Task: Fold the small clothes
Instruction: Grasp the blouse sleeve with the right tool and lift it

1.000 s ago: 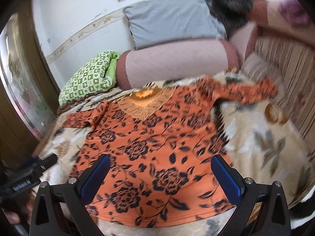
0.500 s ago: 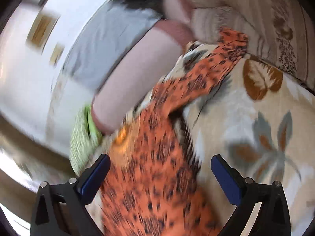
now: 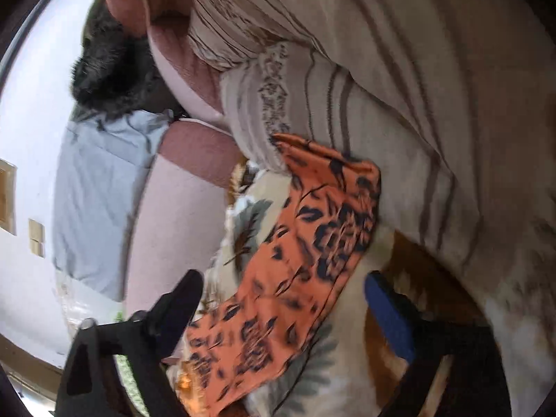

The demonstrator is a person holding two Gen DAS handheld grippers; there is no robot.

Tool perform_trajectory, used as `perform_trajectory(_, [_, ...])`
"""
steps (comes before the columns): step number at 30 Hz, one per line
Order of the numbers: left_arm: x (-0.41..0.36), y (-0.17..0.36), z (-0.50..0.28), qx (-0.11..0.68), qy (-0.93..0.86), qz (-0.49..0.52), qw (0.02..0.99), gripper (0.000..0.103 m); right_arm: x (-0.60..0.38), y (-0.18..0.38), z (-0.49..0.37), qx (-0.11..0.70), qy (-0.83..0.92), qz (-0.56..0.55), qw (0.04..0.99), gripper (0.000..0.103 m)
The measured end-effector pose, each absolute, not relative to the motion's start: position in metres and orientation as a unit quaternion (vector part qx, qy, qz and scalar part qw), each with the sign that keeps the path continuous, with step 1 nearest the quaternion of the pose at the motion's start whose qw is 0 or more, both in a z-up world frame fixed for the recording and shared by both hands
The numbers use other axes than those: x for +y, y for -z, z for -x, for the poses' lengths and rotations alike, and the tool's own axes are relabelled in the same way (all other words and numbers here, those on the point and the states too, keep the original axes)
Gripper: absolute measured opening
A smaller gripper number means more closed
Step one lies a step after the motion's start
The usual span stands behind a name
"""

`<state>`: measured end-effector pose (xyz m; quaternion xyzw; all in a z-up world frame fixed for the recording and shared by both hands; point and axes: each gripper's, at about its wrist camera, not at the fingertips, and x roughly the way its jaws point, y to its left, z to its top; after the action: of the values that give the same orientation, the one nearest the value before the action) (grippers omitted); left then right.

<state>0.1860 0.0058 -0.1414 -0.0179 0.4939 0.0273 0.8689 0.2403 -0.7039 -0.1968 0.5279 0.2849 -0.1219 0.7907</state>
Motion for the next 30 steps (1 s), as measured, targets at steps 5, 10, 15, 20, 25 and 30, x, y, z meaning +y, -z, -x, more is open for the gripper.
perform_trajectory(5, [0.009,0.173,-0.194,0.517,-0.033,0.011,0.856,0.103,-0.713,0.222,-0.261,0.318,0.174,-0.511,0.78,0.074])
perform_trajectory(10, [0.009,0.175,-0.19,0.499,-0.03,0.011,0.866,0.103,-0.715,0.234,-0.249,0.293,0.194,-0.529,0.773,0.074])
perform_trajectory(15, [0.008,0.176,-0.189,0.498,-0.021,0.006,0.867,0.103,-0.72,0.232,-0.262,0.3,0.195,-0.5,0.789,0.063])
perform_trajectory(20, [0.009,0.176,-0.186,0.496,-0.011,0.0,0.868,0.103,-0.723,0.244,-0.277,0.331,0.212,-0.482,0.783,0.015])
perform_trajectory(25, [0.012,0.174,-0.186,0.495,0.002,0.0,0.869,0.103,-0.703,0.21,-0.286,0.33,0.19,-0.429,0.819,0.006])
perform_trajectory(30, [0.023,0.164,-0.179,0.477,-0.002,0.018,0.879,0.1,-0.626,0.115,-0.304,0.285,0.089,-0.355,0.886,0.005])
